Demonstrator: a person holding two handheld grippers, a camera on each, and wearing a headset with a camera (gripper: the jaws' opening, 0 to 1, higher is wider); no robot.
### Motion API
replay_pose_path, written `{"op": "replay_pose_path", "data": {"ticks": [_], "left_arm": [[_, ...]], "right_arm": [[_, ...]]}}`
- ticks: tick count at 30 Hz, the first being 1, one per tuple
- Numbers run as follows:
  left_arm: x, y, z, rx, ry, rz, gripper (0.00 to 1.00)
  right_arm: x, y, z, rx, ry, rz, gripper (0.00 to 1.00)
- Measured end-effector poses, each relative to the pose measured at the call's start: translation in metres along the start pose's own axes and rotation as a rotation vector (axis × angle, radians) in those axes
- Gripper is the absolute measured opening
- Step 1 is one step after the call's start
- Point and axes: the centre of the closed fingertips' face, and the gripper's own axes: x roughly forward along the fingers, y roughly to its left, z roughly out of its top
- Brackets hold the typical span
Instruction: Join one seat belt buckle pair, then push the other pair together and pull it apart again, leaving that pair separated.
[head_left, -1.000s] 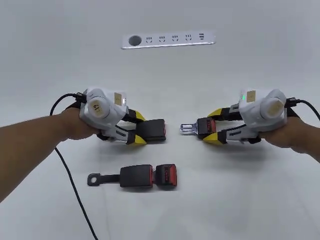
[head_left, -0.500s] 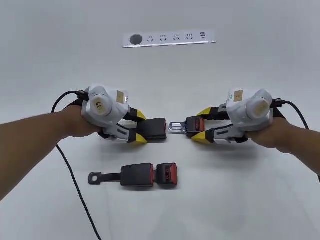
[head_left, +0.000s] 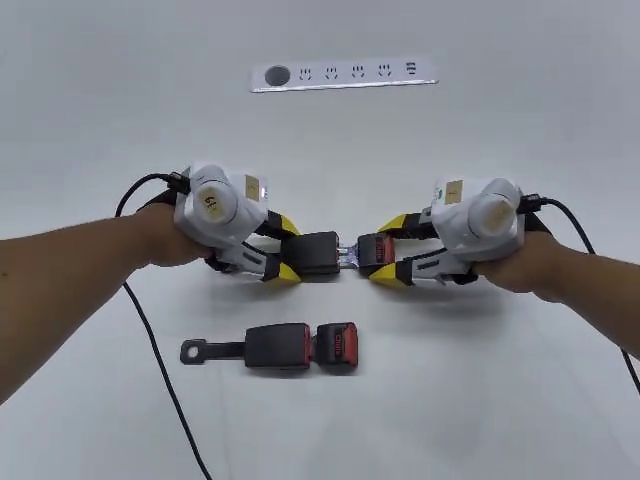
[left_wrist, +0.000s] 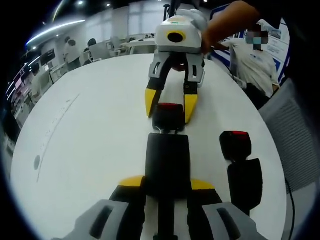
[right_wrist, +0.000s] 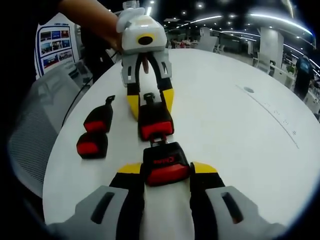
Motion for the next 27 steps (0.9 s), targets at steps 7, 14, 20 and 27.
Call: {"op": "replay_pose_path", "data": {"ticks": [7,14,20,27], "left_arm": [[0.0,0.001,0.001,0.009,0.023,0.005,0.32],[0.0,0.002,0.0,0.016,0.024,0.002,0.32],[0.0,0.002,-0.001,0.025,0.041,-0.014,0.32],[0.001,0.002,-0.002,0.028,0.043,-0.014,0.31]], "right_arm": [[-0.002,0.002,-0.002,0.02,-0.006,0.002,0.34],[0.001,0.003,0.0,0.023,-0.002,0.002,0.33],[0.011,0.005,0.008,0.036,-0.013,-0.006,0.33],[0.009,0.006,0.007,0.051,-0.012,-0.013,0.33]]}}
